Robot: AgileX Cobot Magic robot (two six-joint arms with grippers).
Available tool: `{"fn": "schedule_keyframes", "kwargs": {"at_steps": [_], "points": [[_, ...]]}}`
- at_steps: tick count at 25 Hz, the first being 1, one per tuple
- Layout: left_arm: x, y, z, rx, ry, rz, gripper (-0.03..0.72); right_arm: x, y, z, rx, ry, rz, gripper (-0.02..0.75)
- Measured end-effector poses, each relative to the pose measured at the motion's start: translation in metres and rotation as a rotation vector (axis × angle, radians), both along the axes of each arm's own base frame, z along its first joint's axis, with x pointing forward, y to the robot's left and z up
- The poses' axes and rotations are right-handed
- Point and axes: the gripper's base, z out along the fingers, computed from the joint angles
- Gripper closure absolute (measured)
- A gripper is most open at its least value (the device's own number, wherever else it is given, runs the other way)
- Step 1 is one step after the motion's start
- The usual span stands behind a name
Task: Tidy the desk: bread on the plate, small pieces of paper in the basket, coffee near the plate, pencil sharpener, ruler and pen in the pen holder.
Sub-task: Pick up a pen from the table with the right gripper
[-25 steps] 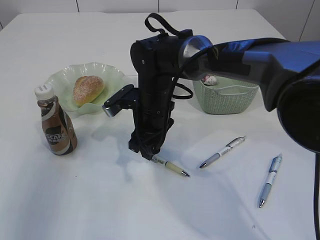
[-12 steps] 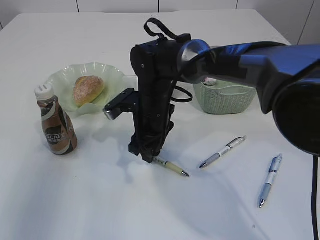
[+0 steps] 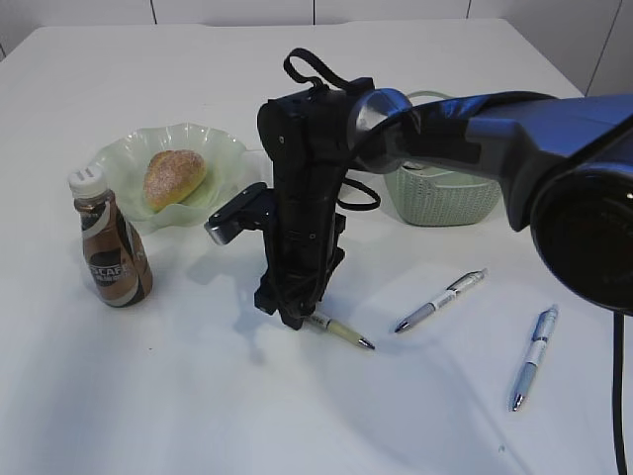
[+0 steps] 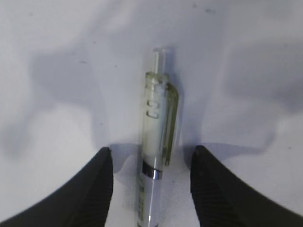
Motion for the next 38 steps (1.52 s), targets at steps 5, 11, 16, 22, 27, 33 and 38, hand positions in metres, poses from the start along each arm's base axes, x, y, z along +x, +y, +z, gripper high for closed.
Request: {"fn": "schedule_keyframes", "kwargs": {"at_steps": [5,11,16,22,27,33,38], "points": [[0.0,0.0,0.0,0.0,0.0,0.0,0.445,-0.0001,0.0002,0.0,0.002,0.001,-0.003,0.338],[0.0,0.0,0.0,0.0,0.0,0.0,0.445,-0.0005,0.0009,0.0001,0.009,0.006,-0.008,0.48],[0.0,0.0,0.0,0.0,0.0,0.0,0.447,-0.0015,0.0024,0.0002,0.026,0.016,-0.006,0.534],[0.0,0.0,0.0,0.0,0.0,0.0,0.447,-0.0012,0.0028,0.0007,0.03,0.013,0.011,0.617],[0.0,0.0,0.0,0.0,0.0,0.0,0.447,0.0,0.0037,-0.0004,0.033,0.013,0.012,0.637],[0.0,0.0,0.0,0.0,0.0,0.0,0.447,0.0001,0.004,-0.0004,0.034,0.013,0.012,0.638],[0.0,0.0,0.0,0.0,0.0,0.0,0.447,0.0014,0.0048,0.0007,0.037,0.008,0.012,0.638]]}}
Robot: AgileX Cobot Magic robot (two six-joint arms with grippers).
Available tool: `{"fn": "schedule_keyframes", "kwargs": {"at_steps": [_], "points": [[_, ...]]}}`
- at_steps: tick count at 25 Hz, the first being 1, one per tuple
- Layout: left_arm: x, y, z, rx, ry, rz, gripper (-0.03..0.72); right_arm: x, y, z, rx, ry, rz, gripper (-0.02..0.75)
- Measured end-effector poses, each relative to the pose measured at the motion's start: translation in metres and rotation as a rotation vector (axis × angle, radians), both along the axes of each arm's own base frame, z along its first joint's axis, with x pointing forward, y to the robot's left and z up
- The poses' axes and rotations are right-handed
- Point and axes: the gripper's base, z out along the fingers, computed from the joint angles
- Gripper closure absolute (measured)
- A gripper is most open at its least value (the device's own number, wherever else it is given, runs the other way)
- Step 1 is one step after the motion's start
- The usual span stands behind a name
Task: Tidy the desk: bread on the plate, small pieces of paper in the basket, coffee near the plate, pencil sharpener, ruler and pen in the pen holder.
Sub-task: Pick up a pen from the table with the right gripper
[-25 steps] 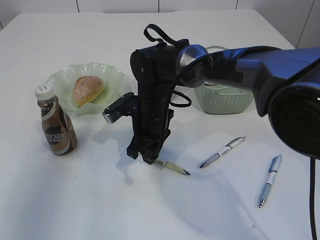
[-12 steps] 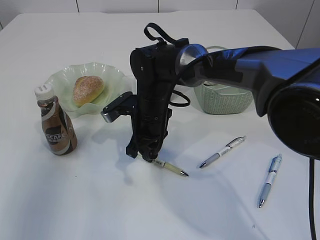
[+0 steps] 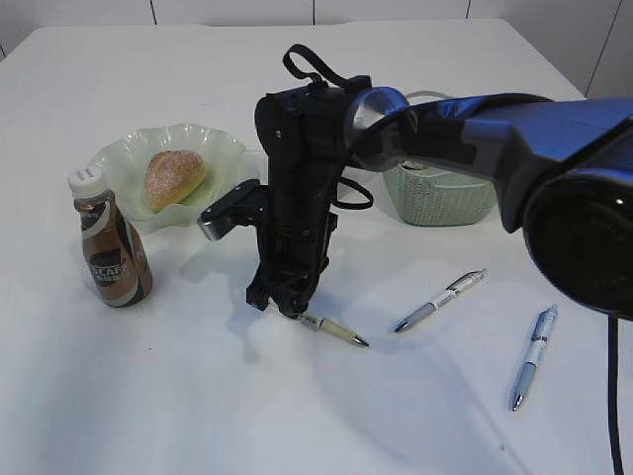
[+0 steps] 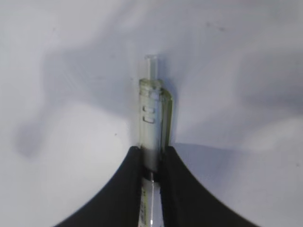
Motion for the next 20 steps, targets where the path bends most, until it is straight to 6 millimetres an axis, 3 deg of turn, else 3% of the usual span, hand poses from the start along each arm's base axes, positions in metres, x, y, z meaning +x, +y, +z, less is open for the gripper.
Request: {"fn": "schedule_keyframes", "kwargs": {"at_steps": [6,8,19,20], "points": [[0.0,0.0,0.0,0.0,0.0,0.0,0.447,0.007,0.005,0.005,0.027,-0.028,-0.012,0.638],[0.0,0.0,0.0,0.0,0.0,0.0,0.447,0.015,0.014,0.028,0.101,-0.082,-0.028,0.64],[0.001,0.0,0.0,0.001,-0.01,0.001,0.447,0.026,0.031,0.093,0.305,-0.22,-0.039,0.64],[0.001,0.0,0.0,0.001,-0.012,0.001,0.447,0.027,0.033,0.111,0.359,-0.254,-0.04,0.64]]}}
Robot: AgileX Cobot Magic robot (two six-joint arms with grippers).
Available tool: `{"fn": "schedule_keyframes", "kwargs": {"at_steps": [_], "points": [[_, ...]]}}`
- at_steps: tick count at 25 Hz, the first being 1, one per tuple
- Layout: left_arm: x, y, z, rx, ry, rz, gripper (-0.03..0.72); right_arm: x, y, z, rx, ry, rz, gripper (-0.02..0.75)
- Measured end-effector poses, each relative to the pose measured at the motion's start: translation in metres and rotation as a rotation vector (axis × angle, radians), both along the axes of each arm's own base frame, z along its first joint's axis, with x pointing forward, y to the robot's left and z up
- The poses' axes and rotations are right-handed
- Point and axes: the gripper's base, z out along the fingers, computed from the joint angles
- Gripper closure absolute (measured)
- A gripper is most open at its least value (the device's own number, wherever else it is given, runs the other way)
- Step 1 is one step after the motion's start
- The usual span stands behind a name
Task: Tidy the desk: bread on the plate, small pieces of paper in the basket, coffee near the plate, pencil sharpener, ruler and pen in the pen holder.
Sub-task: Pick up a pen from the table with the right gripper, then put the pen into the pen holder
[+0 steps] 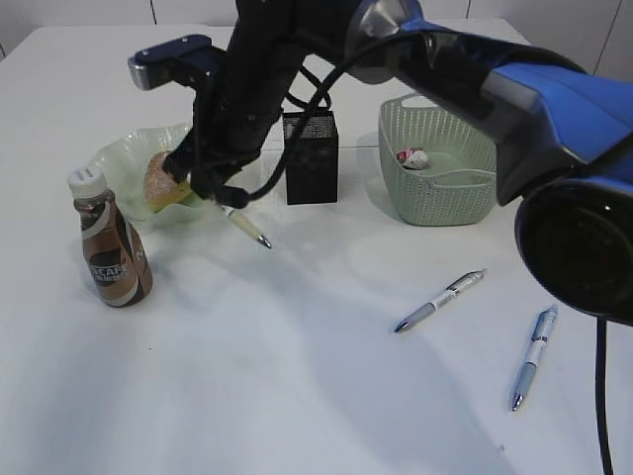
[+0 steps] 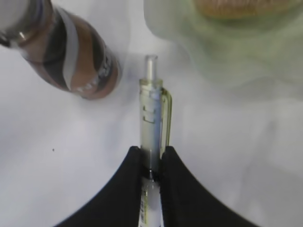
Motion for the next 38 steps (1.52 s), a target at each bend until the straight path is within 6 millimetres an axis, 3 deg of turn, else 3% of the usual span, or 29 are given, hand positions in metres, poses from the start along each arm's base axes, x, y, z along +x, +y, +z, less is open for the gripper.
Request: {"fn": "schedule_keyframes", "kwargs": {"at_steps": [8,13,19,20,21,24,25,27,29,35,38], "points": [[0.0,0.0,0.0,-0.004,0.0,0.0,0.447,0.01,0.002,0.041,0.14,-0.172,-0.04,0.64],[0.0,0.0,0.0,-0.006,-0.003,0.0,0.447,0.016,-0.006,0.049,0.165,-0.194,-0.075,0.64],[0.0,-0.002,0.0,-0.026,-0.006,0.001,0.447,0.044,-0.048,0.051,0.182,-0.213,-0.19,0.64],[0.0,-0.002,0.0,-0.028,-0.006,0.001,0.447,0.044,-0.048,0.051,0.182,-0.213,-0.19,0.64],[0.0,-0.002,0.0,-0.03,-0.006,0.001,0.447,0.052,-0.062,0.051,0.186,-0.226,-0.222,0.64],[0.001,-0.002,0.0,-0.032,-0.008,0.001,0.447,0.052,-0.062,0.051,0.186,-0.226,-0.222,0.64],[0.001,-0.003,0.001,-0.033,-0.012,0.001,0.447,0.064,-0.082,0.054,0.209,-0.252,-0.272,0.64],[0.001,-0.003,0.001,-0.036,-0.018,0.002,0.447,0.067,-0.087,0.055,0.218,-0.261,-0.286,0.64],[0.002,-0.003,0.001,-0.038,-0.02,0.002,0.447,0.079,-0.107,0.059,0.266,-0.302,-0.342,0.64],[0.002,-0.003,0.001,-0.04,-0.028,0.003,0.447,0.096,-0.126,0.068,0.323,-0.444,-0.392,0.64],[0.002,-0.003,0.001,-0.04,-0.028,0.003,0.447,0.105,-0.126,0.059,0.366,-0.492,-0.412,0.64]]}}
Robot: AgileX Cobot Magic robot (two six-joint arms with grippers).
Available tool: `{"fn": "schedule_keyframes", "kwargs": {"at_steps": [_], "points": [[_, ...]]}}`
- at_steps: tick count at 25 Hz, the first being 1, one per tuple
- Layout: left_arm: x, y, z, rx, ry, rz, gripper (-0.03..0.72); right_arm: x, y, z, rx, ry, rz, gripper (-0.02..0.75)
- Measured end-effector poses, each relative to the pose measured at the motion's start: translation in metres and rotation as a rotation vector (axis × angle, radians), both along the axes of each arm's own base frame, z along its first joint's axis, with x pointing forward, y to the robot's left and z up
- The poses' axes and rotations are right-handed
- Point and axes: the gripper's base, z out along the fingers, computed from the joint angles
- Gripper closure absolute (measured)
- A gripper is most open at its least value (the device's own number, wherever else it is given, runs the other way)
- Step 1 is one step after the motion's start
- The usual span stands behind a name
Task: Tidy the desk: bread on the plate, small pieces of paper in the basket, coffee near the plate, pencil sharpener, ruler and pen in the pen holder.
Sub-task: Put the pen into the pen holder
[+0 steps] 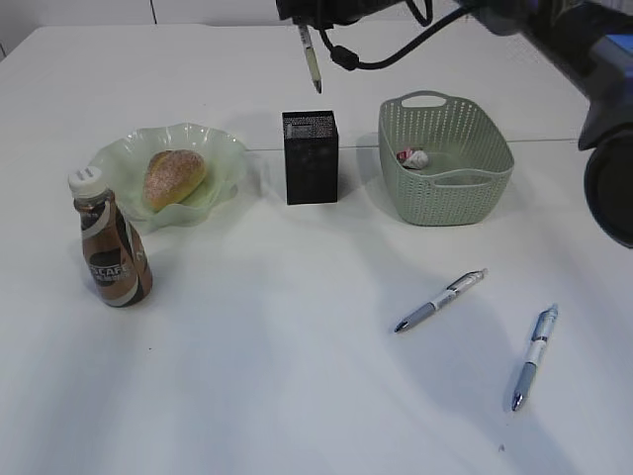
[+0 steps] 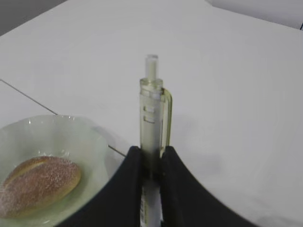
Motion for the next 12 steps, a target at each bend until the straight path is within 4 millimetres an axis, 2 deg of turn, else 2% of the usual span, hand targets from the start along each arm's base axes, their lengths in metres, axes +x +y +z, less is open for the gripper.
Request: {"fn": "schedule_keyframes", "kwargs": {"at_steps": [6,8,9,10,12], "points": [[0.0,0.0,0.0,0.0,0.0,0.0,0.447,0.013,0.003,-0.018,0.056,-0.054,-0.028,0.64],[0.0,0.0,0.0,0.0,0.0,0.0,0.448,0.013,0.002,-0.017,0.058,-0.066,-0.032,0.64],[0.0,0.0,0.0,0.0,0.0,0.0,0.448,0.018,0.004,-0.034,0.055,-0.046,-0.034,0.64],[0.0,0.0,0.0,0.0,0.0,0.0,0.448,0.018,0.004,-0.034,0.055,-0.046,-0.034,0.64],[0.0,0.0,0.0,0.0,0.0,0.0,0.448,0.022,0.005,-0.049,0.058,-0.028,-0.036,0.641]]}}
